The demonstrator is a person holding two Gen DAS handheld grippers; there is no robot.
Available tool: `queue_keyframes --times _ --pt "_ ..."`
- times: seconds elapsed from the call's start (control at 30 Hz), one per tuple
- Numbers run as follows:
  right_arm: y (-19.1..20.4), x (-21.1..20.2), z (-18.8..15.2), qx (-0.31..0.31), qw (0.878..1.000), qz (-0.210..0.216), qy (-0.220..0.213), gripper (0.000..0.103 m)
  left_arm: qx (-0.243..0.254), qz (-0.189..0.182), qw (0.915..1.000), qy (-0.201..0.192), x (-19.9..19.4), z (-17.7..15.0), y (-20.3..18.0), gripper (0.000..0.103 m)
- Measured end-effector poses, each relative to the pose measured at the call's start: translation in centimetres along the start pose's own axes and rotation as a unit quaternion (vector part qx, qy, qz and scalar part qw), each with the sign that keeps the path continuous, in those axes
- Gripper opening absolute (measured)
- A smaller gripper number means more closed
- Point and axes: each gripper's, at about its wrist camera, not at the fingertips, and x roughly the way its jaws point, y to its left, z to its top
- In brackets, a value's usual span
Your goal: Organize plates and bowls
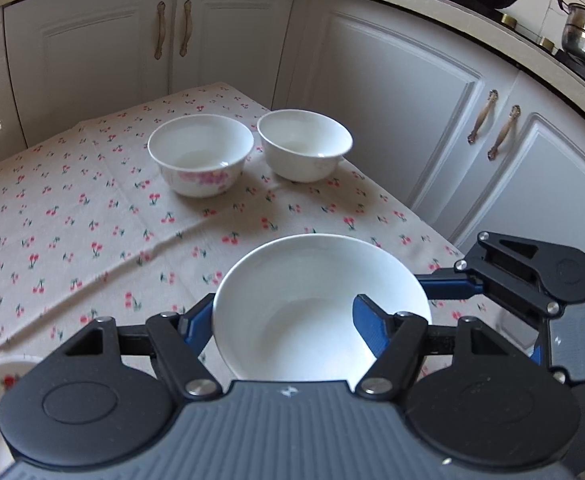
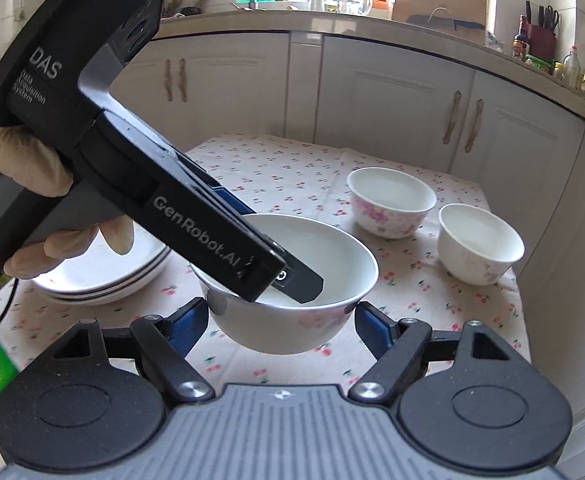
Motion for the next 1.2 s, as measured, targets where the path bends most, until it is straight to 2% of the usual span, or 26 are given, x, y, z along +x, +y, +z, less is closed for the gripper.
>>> queue_keyframes --times 0.13,0.47,1.2 --pt "0.7 -0.8 -0.8 -0.003 1.0 0.01 -0.001 0.084 -0.004 -0.002 1.0 -0.001 -0.5 -1.5 -0.2 0.071" --pt "2.2 0.0 -3.5 -0.01 0.999 0.02 0.031 0.084 -0.002 -0.007 0.9999 0.009 -0.1 -4.4 -0.7 0.071" --pt "2.4 0.1 -4.6 -0.016 0.998 0.036 0.038 0.084 -0.016 -0.024 0.9996 0.001 -0.5 -5.4 -0.5 0.071"
